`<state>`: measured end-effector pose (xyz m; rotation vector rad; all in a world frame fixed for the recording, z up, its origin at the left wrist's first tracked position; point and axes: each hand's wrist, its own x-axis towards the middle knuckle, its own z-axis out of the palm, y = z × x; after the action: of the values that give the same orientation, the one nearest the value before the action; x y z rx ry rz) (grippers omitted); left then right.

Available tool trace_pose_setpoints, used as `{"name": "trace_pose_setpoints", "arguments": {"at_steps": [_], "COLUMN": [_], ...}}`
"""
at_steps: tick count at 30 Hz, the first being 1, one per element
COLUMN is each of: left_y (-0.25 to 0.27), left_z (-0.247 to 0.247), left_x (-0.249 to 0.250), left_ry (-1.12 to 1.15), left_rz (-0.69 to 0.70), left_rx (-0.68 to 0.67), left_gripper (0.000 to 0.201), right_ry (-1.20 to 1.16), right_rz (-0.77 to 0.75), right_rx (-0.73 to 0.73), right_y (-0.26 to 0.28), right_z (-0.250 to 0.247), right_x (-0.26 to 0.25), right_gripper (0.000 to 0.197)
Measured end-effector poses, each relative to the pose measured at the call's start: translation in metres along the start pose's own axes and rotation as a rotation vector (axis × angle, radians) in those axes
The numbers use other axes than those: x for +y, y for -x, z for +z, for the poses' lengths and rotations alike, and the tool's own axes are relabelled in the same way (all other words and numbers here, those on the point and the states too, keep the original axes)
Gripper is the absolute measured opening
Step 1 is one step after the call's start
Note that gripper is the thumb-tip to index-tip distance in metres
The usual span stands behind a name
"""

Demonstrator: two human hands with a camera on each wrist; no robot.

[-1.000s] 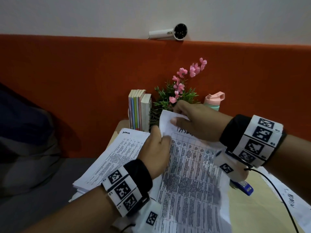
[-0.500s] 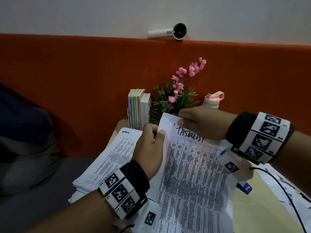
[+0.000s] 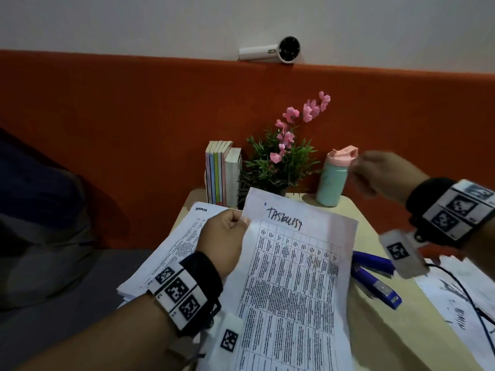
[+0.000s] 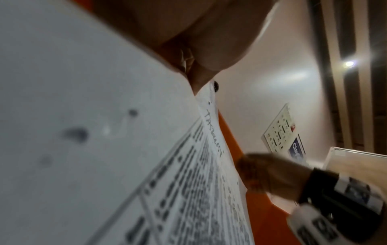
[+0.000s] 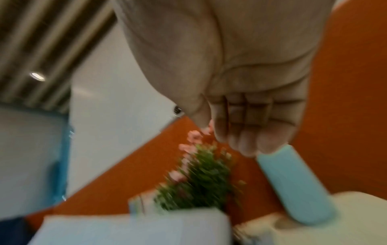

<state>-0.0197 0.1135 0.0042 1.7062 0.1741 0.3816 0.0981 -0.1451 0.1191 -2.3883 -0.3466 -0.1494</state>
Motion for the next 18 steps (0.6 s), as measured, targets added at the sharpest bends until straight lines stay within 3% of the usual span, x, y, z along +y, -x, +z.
{"name": "trace_pose_setpoints", "arguments": {"at_steps": [2,4,8,10,12,14,16,18], "left_y": [-0.002,-0.002,-0.004,-0.007,-0.008,-0.009,-0.008,-0.007], "left_z": [-0.001,-0.001,-0.004,-0.005,-0.006,-0.006,-0.006,-0.005], "left_x": [-0.005,-0.007,-0.012,-0.016,-0.017,-0.018,-0.017,-0.018], "left_ry": [-0.003,-0.004,-0.050,-0.084,-0.094,-0.090,-0.071,-0.061], "left_rz": [-0.034,-0.049,-0.042,-0.035,-0.037,-0.045,-0.044,-0.031], "left_rx": [0.021,0.024,0.024,0.034,0.033,0.032,0.022,0.004], "left_gripper": [0.029,0.028,0.024,0.026,0.026,0.024,0.025,0.027], "right_ry": [0.155,0.288,0.693,0.742,0.787,0.759,0.626,0.263], "right_rz": [0.213,0.328,0.251,0.202,0.134,0.114,0.156,0.248], "right_rx": [-0.165,-0.365,-0.689,-0.682,-0.573,-0.496,-0.412,-0.270], "right_y": [-0.004,0.001,0.024,0.035,0.039,0.040,0.039,0.038], "right_z": [0.009,0.026,0.052,0.066,0.079,0.083,0.073,0.053], "right_x": [0.041,0.074,0.086,0.092,0.104,0.113,0.116,0.106], "right_gripper": [0.029,0.039,0.068,0.048,0.025,0.014,0.010,0.011]}}
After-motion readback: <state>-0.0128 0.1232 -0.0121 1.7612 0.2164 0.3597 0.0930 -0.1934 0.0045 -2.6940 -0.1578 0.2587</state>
